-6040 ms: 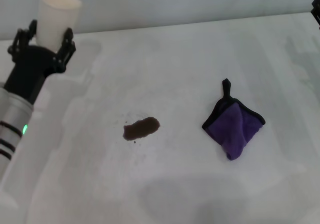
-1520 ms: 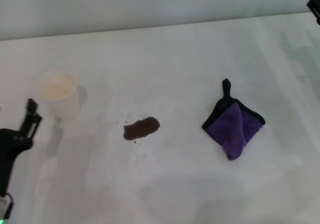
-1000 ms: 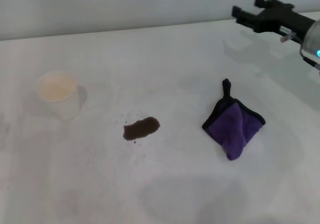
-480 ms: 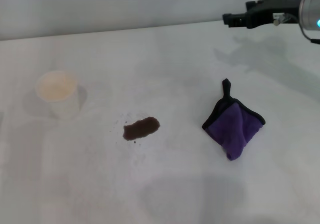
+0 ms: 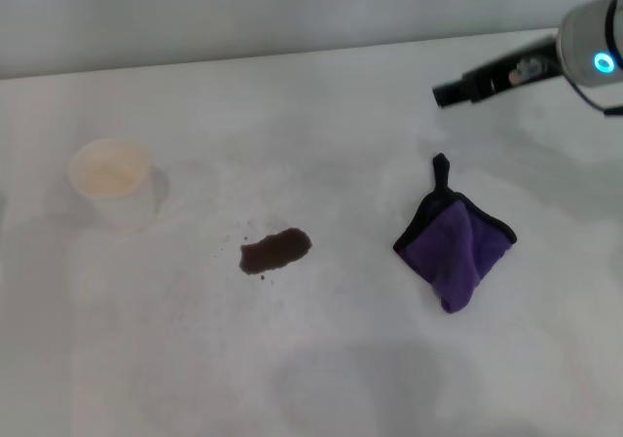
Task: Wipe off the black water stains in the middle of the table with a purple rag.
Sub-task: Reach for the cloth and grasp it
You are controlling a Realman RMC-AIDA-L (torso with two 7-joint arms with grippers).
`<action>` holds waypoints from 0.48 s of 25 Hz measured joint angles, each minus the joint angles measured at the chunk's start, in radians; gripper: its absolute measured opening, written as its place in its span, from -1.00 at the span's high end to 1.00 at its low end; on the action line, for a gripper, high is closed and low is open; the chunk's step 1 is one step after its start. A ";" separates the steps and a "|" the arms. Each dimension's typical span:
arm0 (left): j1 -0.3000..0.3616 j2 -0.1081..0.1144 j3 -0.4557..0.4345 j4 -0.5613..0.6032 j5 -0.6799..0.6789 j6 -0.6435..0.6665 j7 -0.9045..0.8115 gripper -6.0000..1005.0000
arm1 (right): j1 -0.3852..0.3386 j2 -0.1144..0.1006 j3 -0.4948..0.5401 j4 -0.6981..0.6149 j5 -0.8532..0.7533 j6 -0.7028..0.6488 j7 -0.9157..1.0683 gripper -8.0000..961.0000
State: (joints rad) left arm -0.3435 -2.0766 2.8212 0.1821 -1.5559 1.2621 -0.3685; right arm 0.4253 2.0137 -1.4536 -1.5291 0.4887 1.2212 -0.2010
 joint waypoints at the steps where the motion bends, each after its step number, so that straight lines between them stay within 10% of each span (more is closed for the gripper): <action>1: -0.004 0.000 0.001 -0.012 0.001 -0.012 -0.023 -0.71 | 0.000 0.000 -0.004 0.003 -0.001 0.021 0.028 -0.65; 12: -0.009 0.001 -0.002 -0.068 -0.004 -0.004 -0.037 -0.69 | -0.036 0.000 -0.157 0.021 -0.010 0.175 0.270 -0.63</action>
State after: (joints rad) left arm -0.3528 -2.0761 2.8187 0.1142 -1.5596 1.2578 -0.4051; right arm 0.3893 2.0135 -1.6101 -1.5077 0.4790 1.3961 0.0685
